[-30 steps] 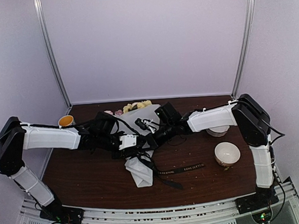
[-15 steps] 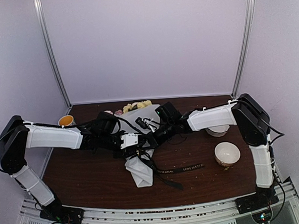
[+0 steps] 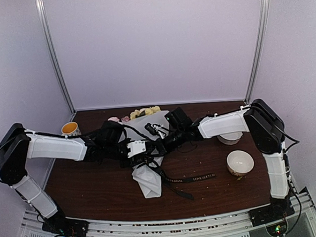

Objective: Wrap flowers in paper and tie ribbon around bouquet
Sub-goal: Cross the half-tied ribbon over the folded bouquet.

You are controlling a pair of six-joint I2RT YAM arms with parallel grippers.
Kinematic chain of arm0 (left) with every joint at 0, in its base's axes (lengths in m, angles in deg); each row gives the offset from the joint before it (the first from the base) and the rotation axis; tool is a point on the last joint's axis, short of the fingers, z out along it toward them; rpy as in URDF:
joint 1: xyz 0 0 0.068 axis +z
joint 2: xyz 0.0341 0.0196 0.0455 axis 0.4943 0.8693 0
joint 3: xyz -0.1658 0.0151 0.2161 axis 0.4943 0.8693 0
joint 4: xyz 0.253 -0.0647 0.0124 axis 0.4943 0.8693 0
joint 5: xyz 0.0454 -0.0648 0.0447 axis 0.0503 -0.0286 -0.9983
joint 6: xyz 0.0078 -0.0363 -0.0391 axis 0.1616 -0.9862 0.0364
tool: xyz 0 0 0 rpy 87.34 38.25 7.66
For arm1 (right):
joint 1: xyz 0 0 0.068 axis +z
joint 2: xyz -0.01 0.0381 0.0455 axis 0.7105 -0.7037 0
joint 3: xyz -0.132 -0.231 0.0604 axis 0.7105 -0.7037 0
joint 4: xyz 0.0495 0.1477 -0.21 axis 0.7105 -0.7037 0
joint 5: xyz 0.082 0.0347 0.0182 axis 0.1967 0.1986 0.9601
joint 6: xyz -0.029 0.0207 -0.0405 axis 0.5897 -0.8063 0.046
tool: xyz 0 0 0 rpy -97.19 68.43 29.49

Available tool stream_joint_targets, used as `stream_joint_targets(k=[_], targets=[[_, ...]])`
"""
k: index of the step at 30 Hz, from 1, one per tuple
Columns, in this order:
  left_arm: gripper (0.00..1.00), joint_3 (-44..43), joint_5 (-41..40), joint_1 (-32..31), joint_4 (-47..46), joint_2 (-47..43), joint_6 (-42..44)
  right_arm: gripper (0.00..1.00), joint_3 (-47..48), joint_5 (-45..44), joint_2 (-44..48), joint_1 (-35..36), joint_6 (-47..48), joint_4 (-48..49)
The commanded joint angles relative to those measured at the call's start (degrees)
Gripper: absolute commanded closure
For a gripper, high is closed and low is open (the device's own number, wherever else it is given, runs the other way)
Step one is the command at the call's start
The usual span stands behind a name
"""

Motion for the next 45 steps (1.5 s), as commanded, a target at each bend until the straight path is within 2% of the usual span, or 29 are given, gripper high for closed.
stream_joint_targets(k=[1,7,17,19,31,43,45], targets=[[1.0,0.5,-0.4,-0.2,-3.7,-1.7,-2.0,0.96,0.5,-2.0,-1.3,-0.7,-1.6,0.9],[1.0,1.6,0.6,-0.1,-4.3,-2.1,-2.8,0.93,0.1,-3.7,-1.1,-1.1,-1.9,-0.2],[1.0,1.9,6.0,-0.2,-1.7,-1.2,-4.3,0.96,0.1,-4.3,-1.3,-1.3,-3.5,0.8],[1.0,1.9,5.9,-0.4,-1.5,-0.7,-4.3,1.0,0.1,-4.2,-1.3,-1.3,-3.7,1.4],[1.0,1.6,2.1,-2.7,0.8,2.1,-3.2,1.0,-0.3,-2.8,-0.6,-1.3,-4.0,3.2],[1.0,2.6,0.4,-2.7,-1.6,3.6,-4.4,1.0,-1.6,-3.3,0.0,-1.4,-4.2,4.0],[1.0,2.6,0.5,-2.7,-1.9,3.7,-4.5,0.94,-2.2,-1.6,0.3,-1.4,-4.3,5.2]])
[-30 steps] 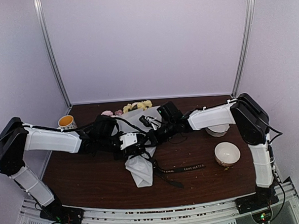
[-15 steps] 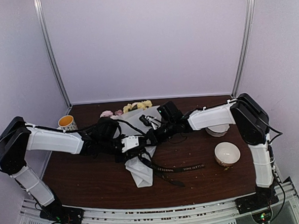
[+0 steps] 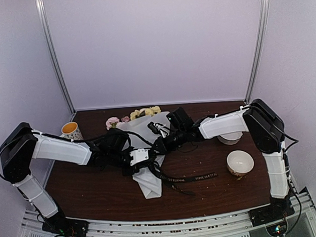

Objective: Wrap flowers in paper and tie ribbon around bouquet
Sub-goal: Cross the half-tied ribbon over the folded bouquet, then tie the half-tied ribbon around the folded bouquet.

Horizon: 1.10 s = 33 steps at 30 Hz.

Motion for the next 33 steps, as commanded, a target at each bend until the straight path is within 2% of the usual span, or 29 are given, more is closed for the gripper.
stream_joint_targets(k=[1,4,8,19,25,29,33], targets=[[1.0,0.4,-0.8,-0.2,-1.9,1.3,-0.9,0.91,-1.4,1.6,1.1,-0.5,0.1,2.8],[1.0,0.3,-1.0,-0.2,-2.3,1.4,-1.1,0.81,-1.3,2.9,1.1,-0.5,0.1,3.7],[1.0,0.2,-0.7,-0.2,-1.9,1.4,-1.2,0.74,-0.1,3.9,0.2,-0.2,-0.1,3.6],[1.0,1.0,-0.8,-0.2,-3.4,0.7,-1.9,0.72,-0.8,5.9,1.7,0.5,-0.3,7.6],[1.0,1.5,-0.7,-0.1,-4.1,0.7,-2.3,0.74,3.4,1.1,0.3,1.8,5.1,-1.8],[1.0,1.6,-0.6,-0.2,-4.1,0.6,-2.4,0.69,3.3,0.7,0.2,2.3,5.2,-2.4],[1.0,1.6,-0.4,-0.1,-4.5,0.5,-2.5,0.69,4.1,0.6,0.0,2.8,5.7,-2.9]])
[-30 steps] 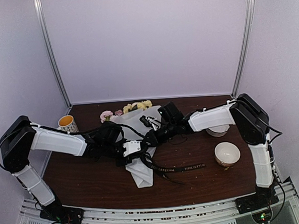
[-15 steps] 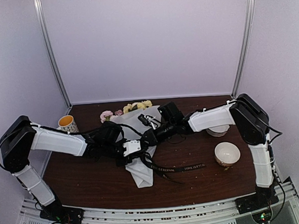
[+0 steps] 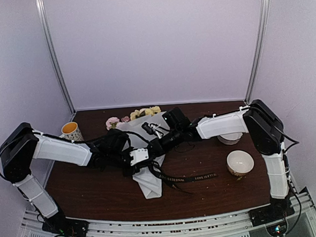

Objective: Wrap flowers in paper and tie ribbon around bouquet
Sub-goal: Tie the half-tied ribbon around the folded bouquet.

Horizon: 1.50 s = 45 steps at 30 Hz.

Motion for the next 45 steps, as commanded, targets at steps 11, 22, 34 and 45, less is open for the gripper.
stream_joint_targets(k=[11,22,34,45], targets=[[1.0,0.8,0.0,-0.1,-1.7,-0.1,-1.0,0.81,3.9,-4.7,-0.9,1.3,2.5,-5.2],[1.0,0.9,0.1,-0.1,-2.2,0.0,-1.2,0.72,6.0,-6.6,-2.0,1.8,4.0,-8.4],[1.0,1.1,-0.1,-0.1,-2.5,-0.1,-1.4,0.94,7.2,-6.8,-2.7,2.5,4.8,-9.8],[0.8,3.1,-3.3,-0.2,-5.3,-5.1,-5.2,1.0,5.1,-8.3,0.7,2.2,4.6,-8.3]])
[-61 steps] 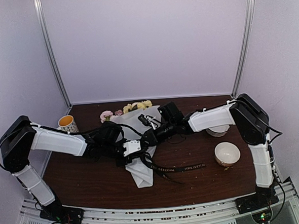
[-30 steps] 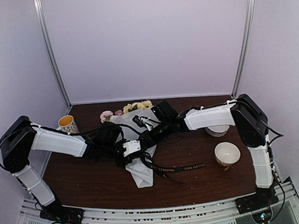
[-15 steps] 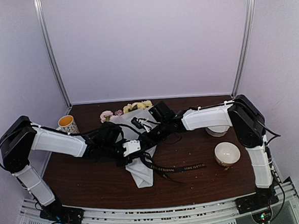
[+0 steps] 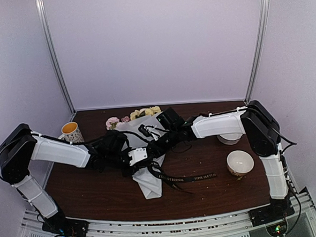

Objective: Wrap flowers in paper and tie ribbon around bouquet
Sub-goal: Tie the half-tied ribbon around the folded bouquet.

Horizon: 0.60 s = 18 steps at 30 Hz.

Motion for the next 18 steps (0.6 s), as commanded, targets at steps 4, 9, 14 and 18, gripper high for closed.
stream_joint_targets(k=[4,9,14,18], targets=[[0.62,3.2,-2.1,-0.1,-3.8,-10.1,-4.3,1.0,-2.5,-0.3,3.6,-0.1,-1.1,3.9],[0.51,8.3,-4.0,-0.1,-4.2,-17.4,-9.1,1.0,-3.4,0.1,3.6,-0.5,-2.9,6.4],[0.37,13.9,-7.9,-0.1,-2.6,-21.4,-17.0,1.0,-4.6,0.5,4.5,-0.4,-4.2,9.2],[0.37,15.0,-8.7,-0.1,-1.4,-20.1,-21.5,1.0,-4.6,1.0,4.3,-0.4,-4.5,9.4]])
